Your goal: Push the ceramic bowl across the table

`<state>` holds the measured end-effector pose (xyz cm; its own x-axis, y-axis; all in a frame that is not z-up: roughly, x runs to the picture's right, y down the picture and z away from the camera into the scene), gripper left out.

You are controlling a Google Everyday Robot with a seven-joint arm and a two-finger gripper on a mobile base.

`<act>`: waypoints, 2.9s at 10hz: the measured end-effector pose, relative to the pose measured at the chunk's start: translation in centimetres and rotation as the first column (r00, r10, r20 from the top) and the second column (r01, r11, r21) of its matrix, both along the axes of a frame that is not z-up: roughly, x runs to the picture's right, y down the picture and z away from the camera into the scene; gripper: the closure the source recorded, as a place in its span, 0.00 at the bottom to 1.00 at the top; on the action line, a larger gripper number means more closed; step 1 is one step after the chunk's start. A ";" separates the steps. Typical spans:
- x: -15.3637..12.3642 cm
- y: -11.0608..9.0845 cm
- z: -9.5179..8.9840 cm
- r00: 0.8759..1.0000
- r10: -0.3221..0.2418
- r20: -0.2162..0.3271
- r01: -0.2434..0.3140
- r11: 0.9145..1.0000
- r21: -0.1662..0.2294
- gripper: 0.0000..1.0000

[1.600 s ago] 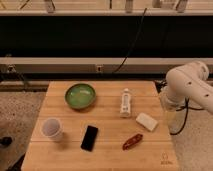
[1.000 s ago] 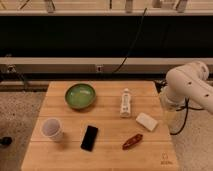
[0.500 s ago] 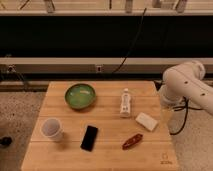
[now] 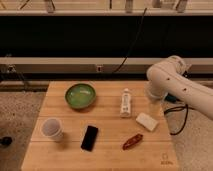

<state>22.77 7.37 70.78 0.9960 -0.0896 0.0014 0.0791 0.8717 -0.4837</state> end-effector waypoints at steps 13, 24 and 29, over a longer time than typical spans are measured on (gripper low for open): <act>-9.1 -3.7 4.3 0.982 -0.170 0.080 0.168 0.985 0.035 0.20; -13.0 -5.5 7.3 0.956 -0.254 0.148 0.248 0.967 0.055 0.20; -14.6 -5.9 8.6 0.944 -0.277 0.181 0.270 0.961 0.060 0.20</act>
